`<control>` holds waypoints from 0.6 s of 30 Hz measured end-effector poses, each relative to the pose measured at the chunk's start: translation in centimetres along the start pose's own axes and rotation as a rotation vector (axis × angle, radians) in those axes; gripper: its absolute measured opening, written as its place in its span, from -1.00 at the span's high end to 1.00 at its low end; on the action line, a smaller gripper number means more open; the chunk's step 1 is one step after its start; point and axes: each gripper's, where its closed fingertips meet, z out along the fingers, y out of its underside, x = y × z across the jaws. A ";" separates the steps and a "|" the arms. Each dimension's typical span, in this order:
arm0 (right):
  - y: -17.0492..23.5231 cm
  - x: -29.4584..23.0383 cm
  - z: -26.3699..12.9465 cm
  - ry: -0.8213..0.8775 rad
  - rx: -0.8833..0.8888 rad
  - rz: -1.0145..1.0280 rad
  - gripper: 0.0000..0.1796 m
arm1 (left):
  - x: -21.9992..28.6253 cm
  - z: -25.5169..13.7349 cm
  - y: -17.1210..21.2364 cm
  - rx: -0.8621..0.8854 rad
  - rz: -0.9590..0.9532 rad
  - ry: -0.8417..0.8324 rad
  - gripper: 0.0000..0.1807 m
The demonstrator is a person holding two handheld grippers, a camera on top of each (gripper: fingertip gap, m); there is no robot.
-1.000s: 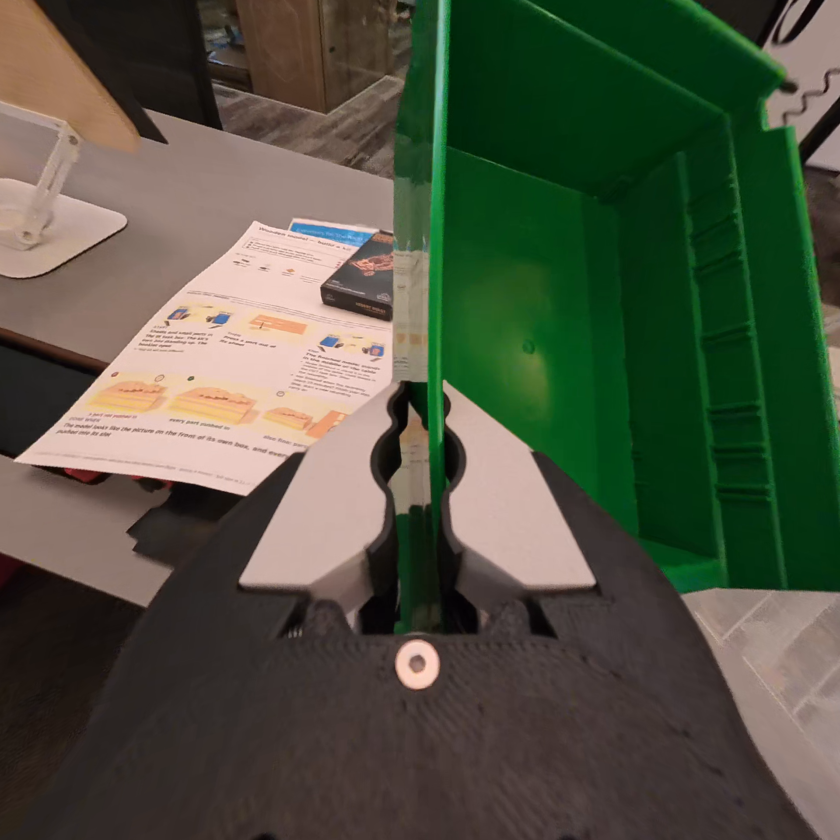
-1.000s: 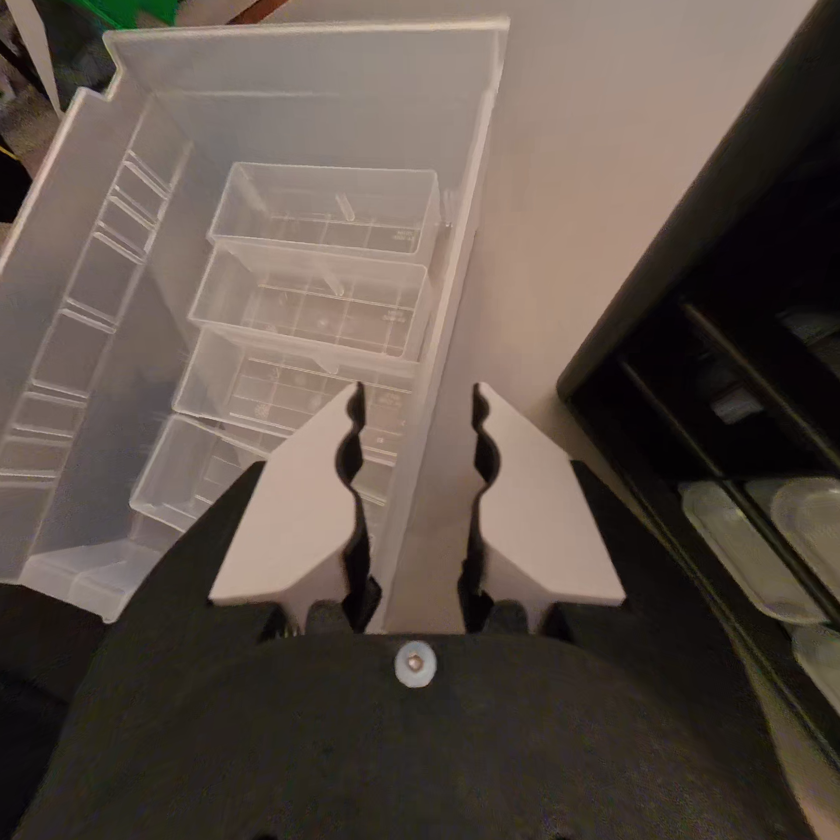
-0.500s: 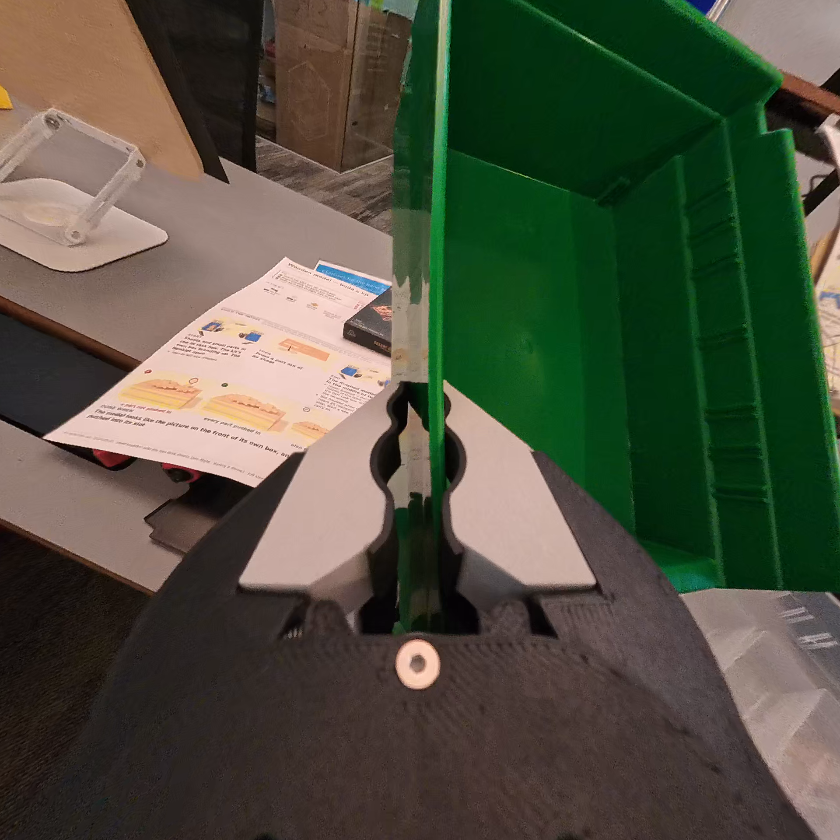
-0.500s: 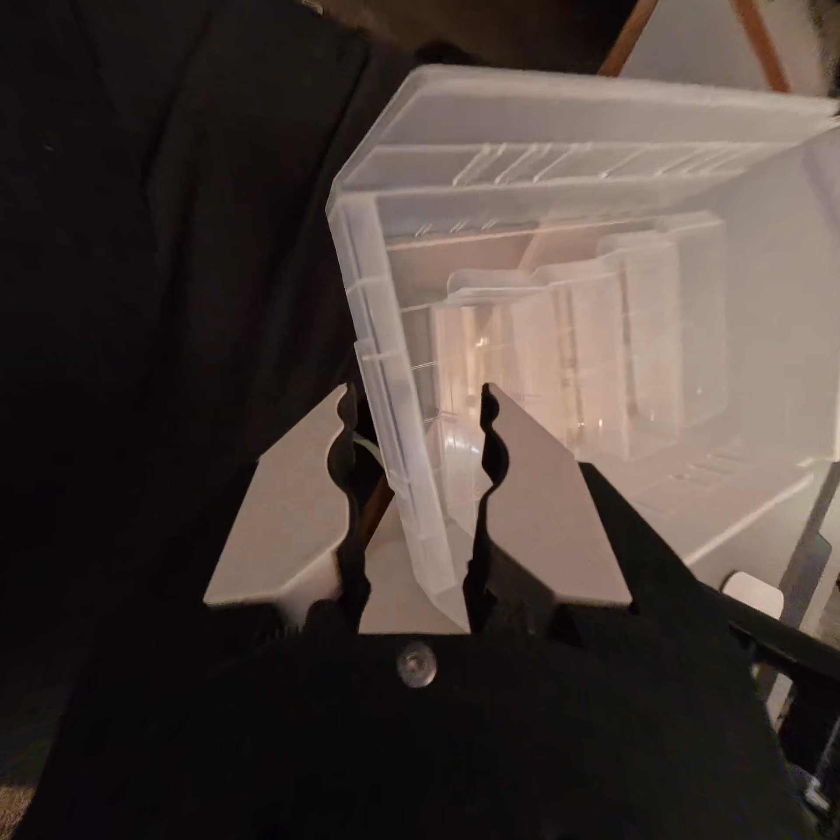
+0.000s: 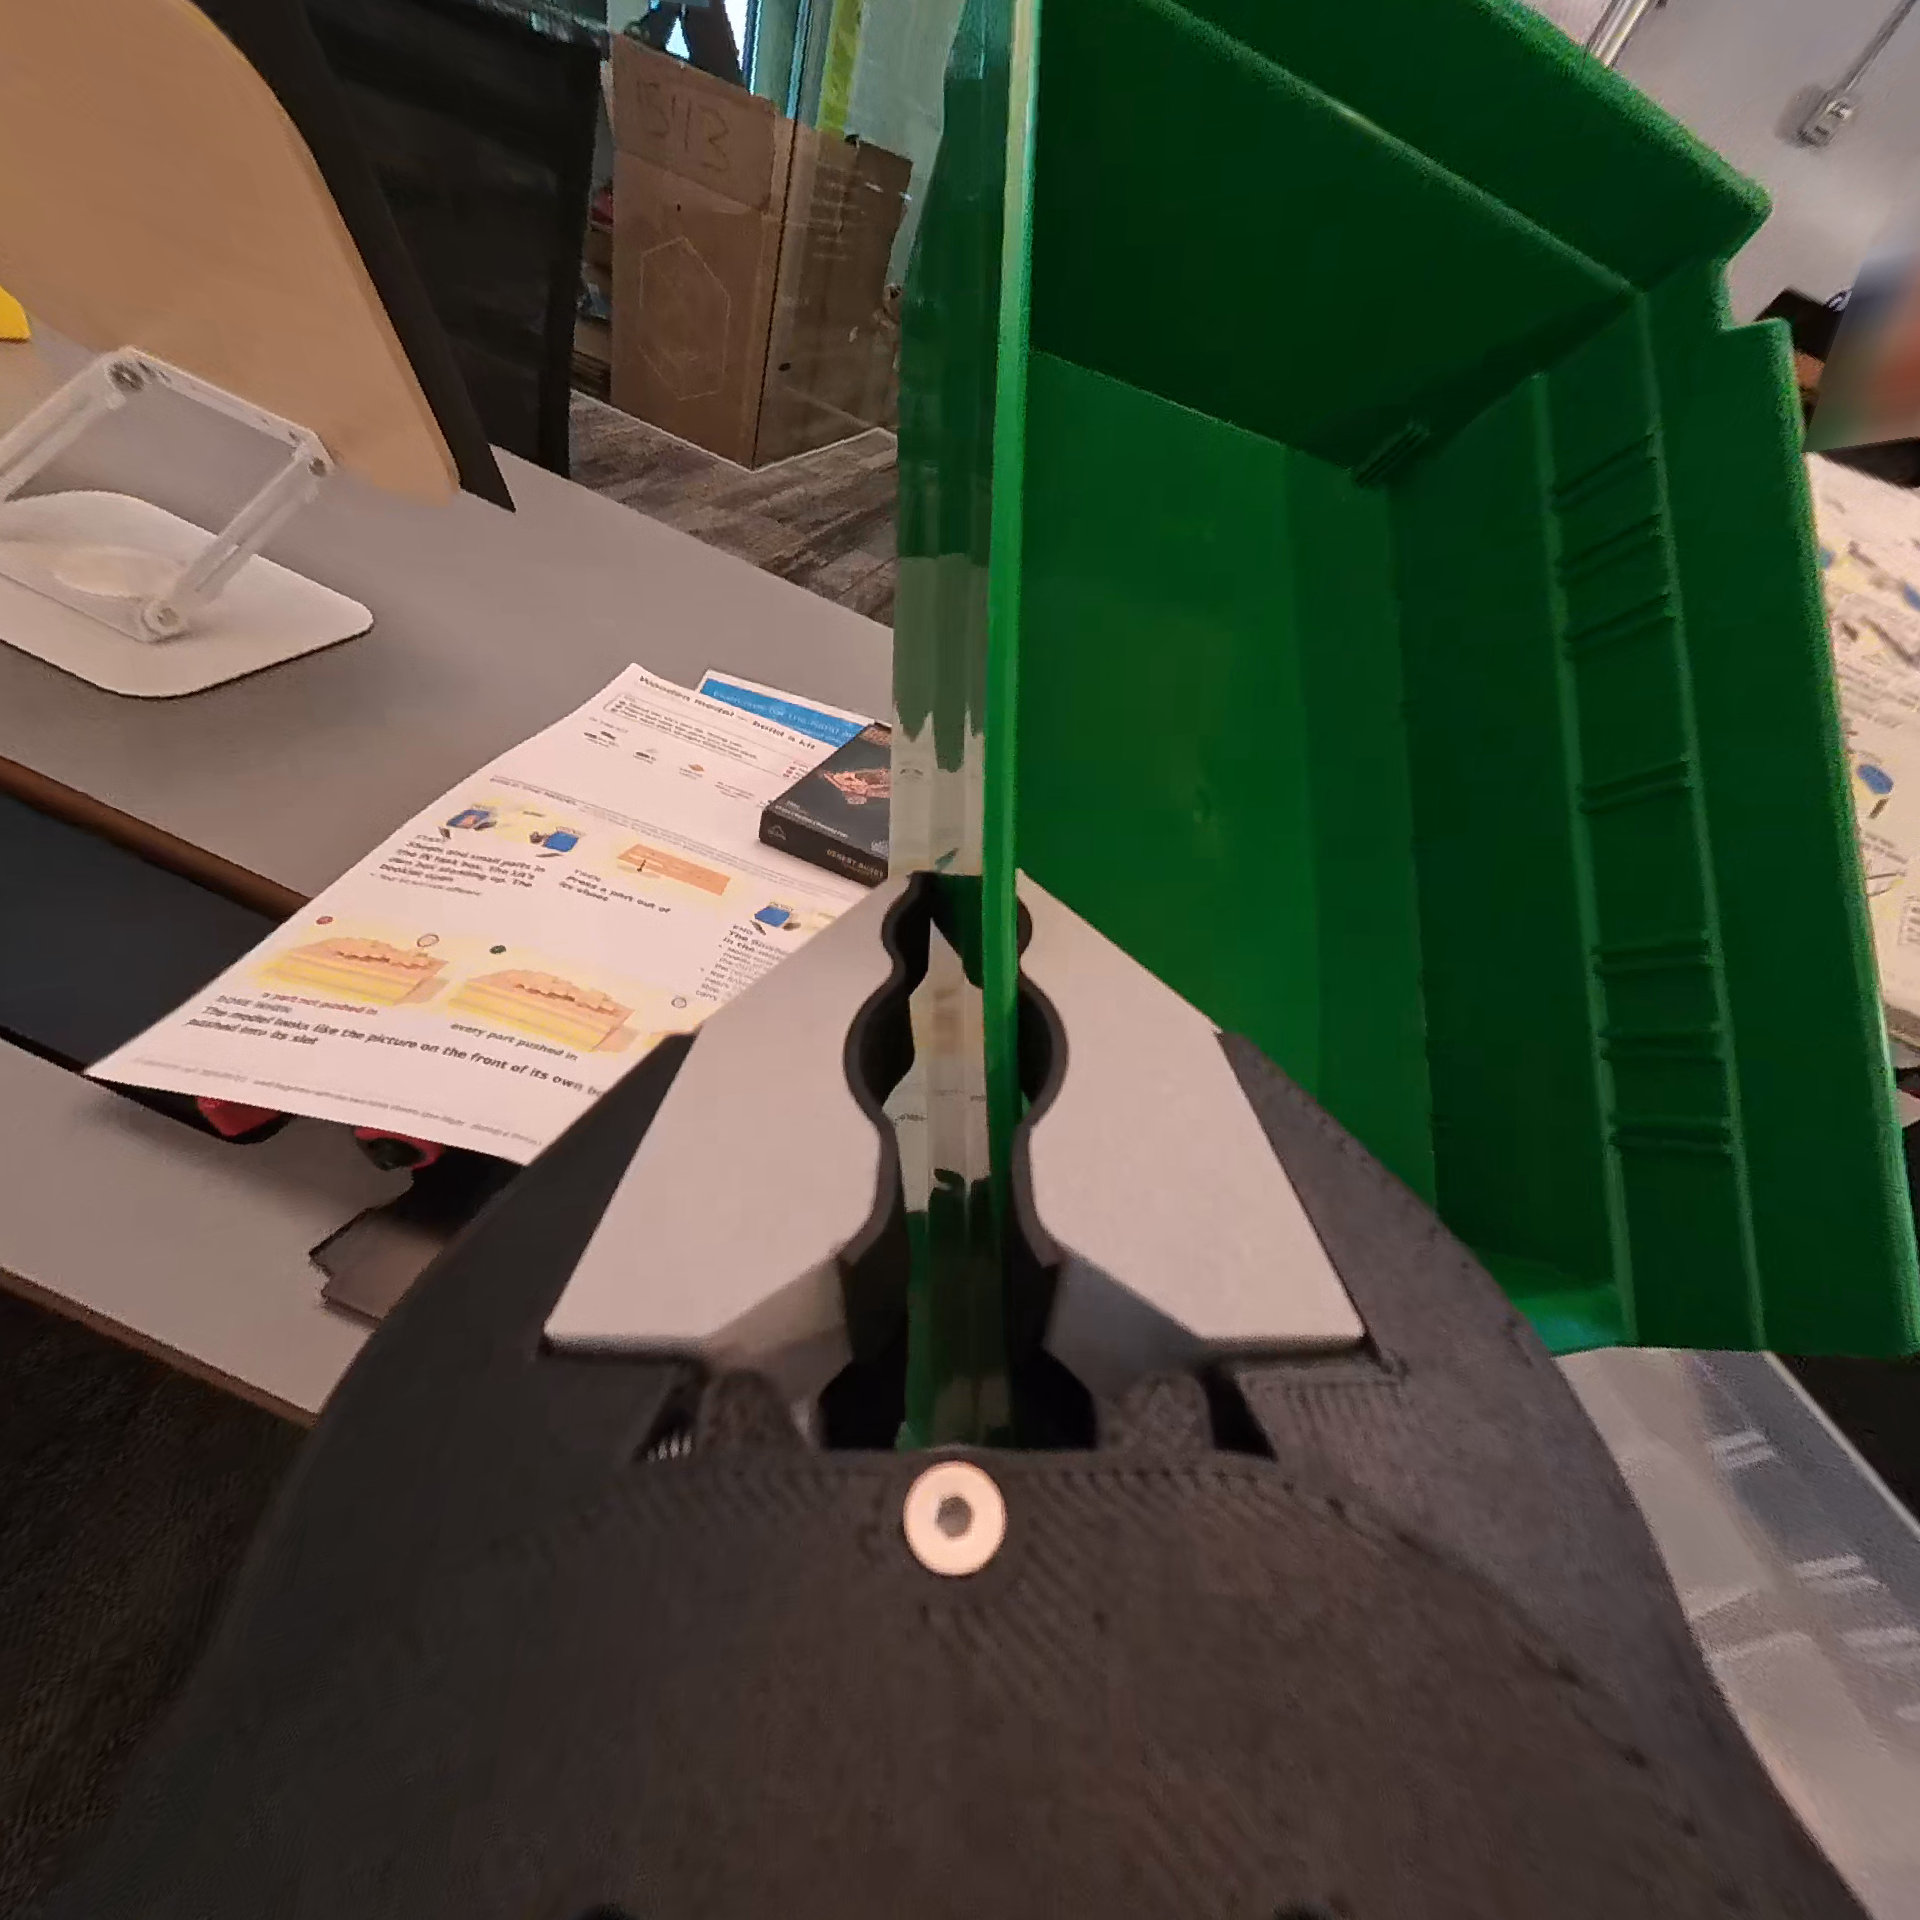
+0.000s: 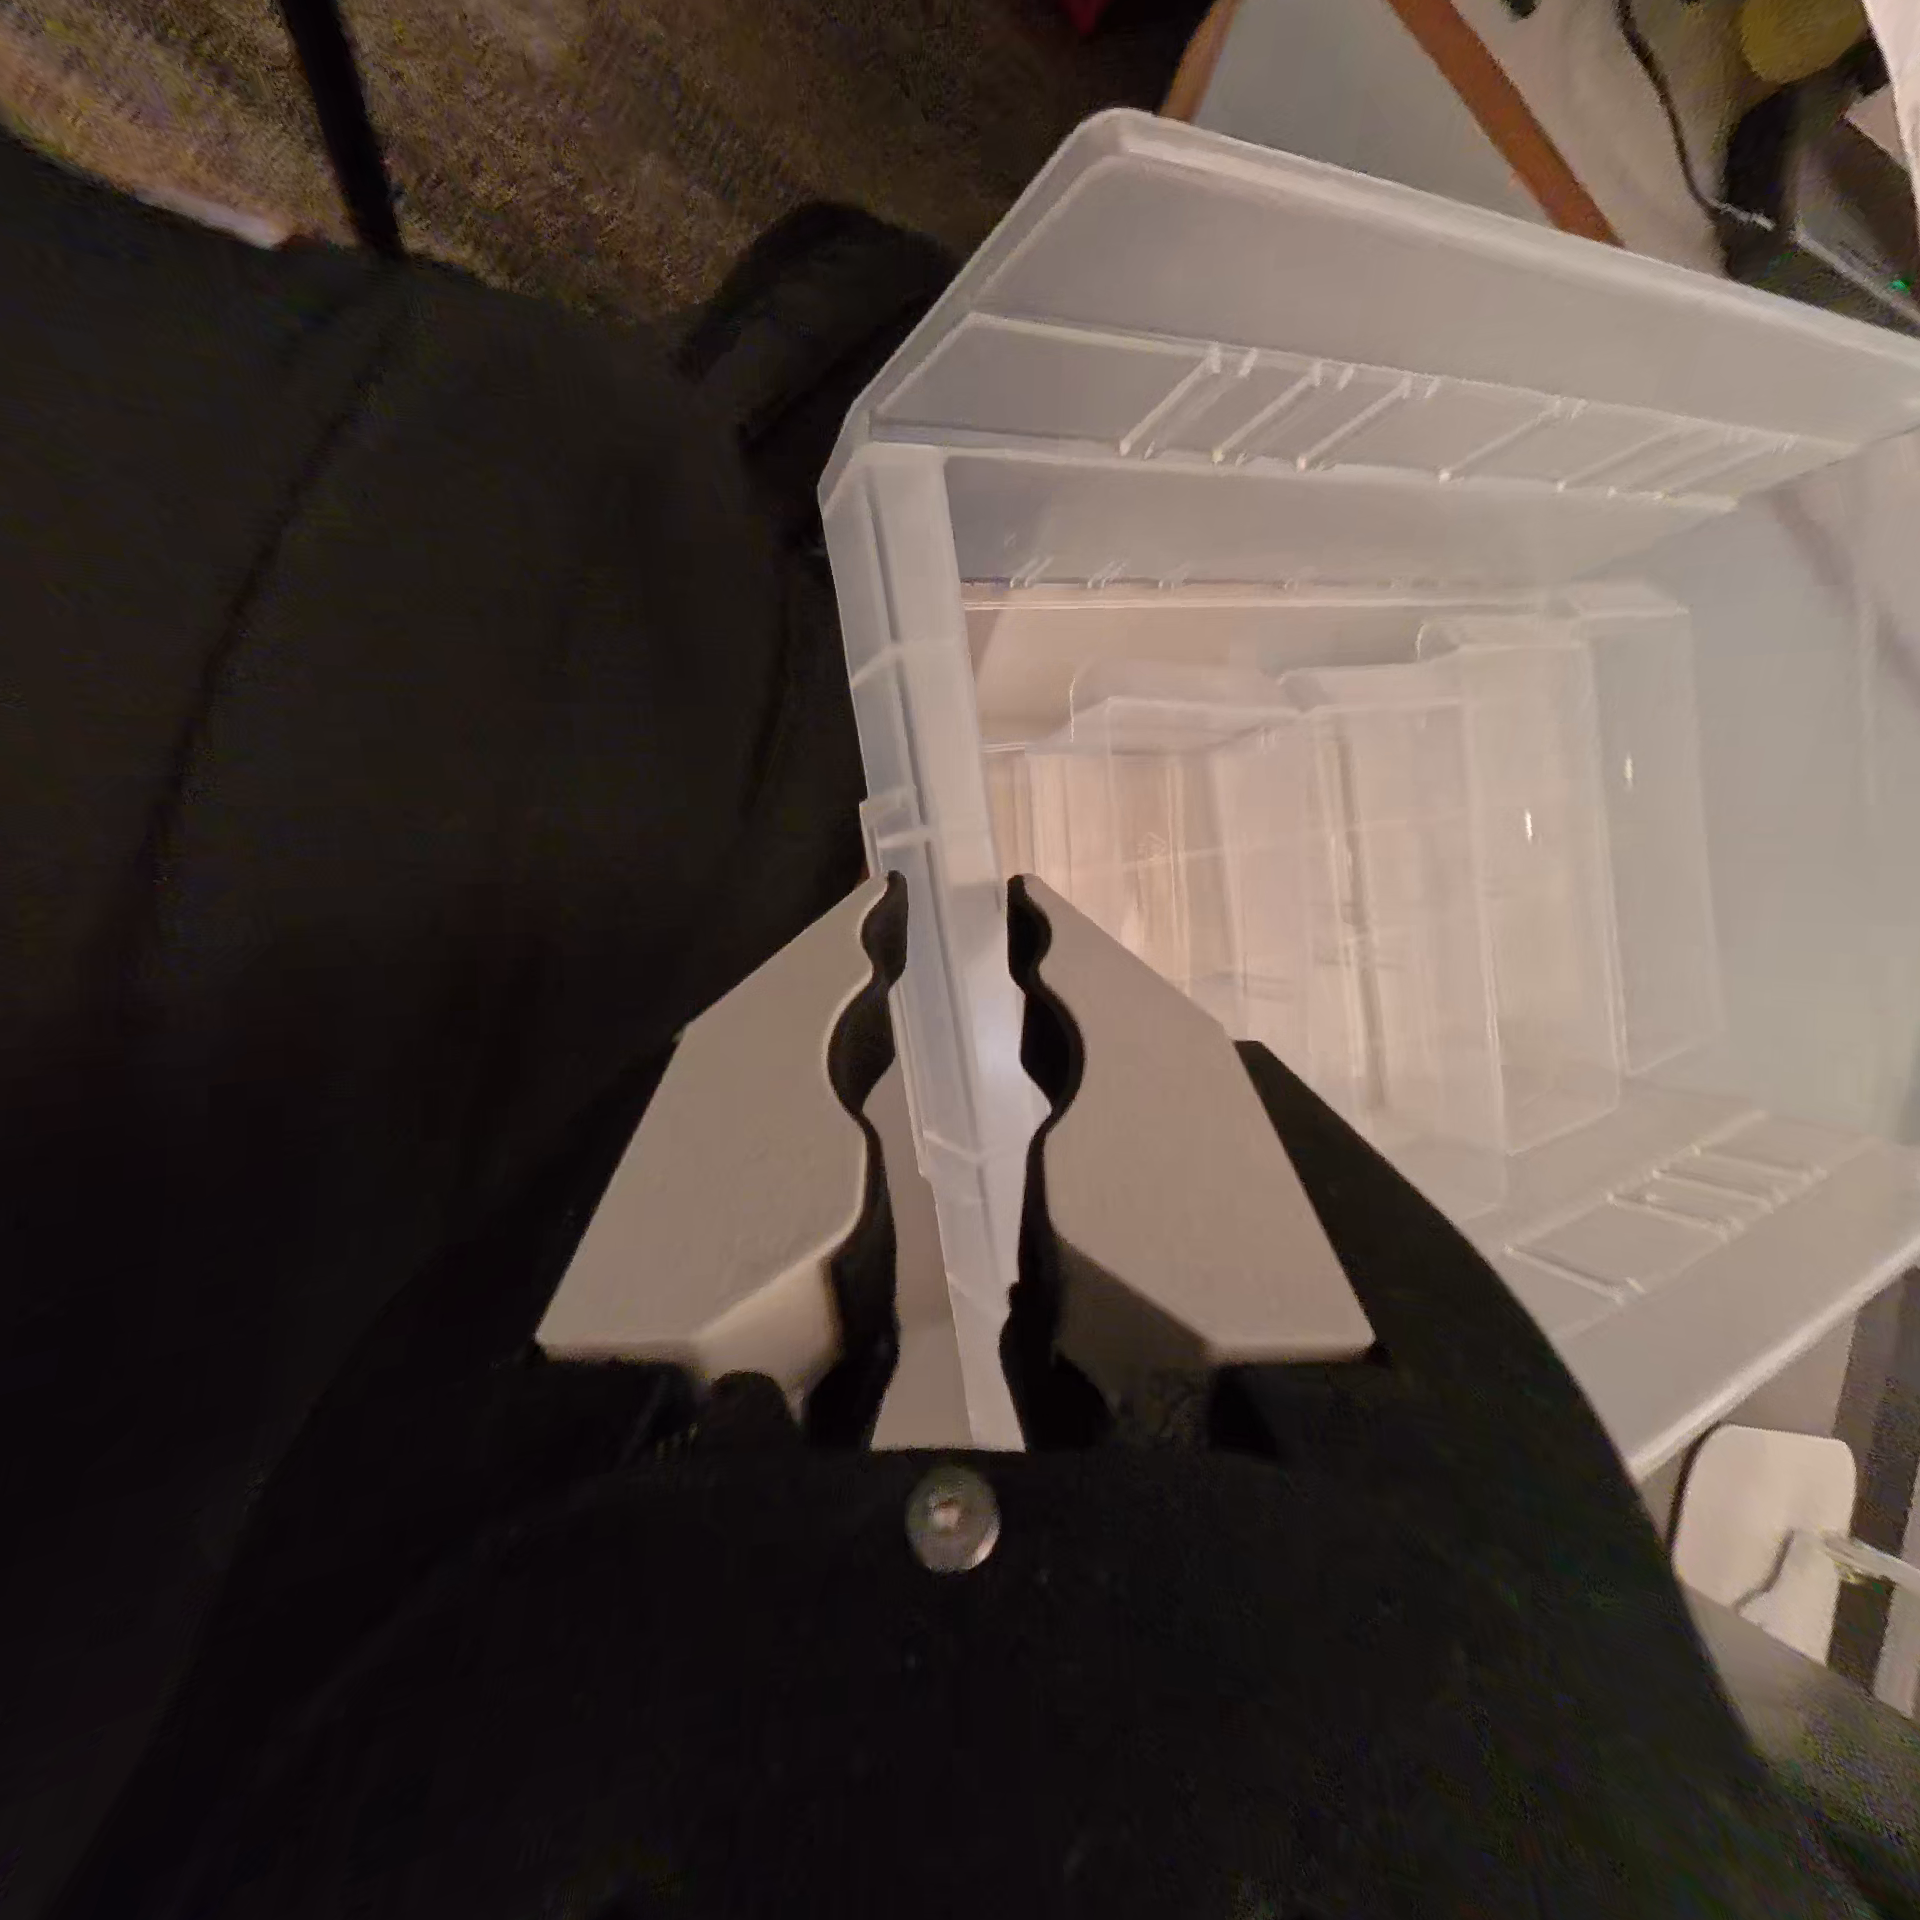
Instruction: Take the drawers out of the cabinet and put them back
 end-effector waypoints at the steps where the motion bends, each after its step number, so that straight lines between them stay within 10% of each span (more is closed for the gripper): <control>1: -0.6 0.9 0.8 0.012 0.001 0.027 0.80 | 0.1 -0.2 -0.4 0.010 -0.001 0.004 0.90; 12: -5.2 13.0 10.0 0.126 -0.020 0.254 0.81 | 1.7 -1.7 -3.4 0.079 -0.019 0.074 0.91; 18: -6.1 15.6 7.4 0.198 0.059 0.315 0.29 | 3.5 -1.7 -4.1 0.087 -0.003 0.115 0.90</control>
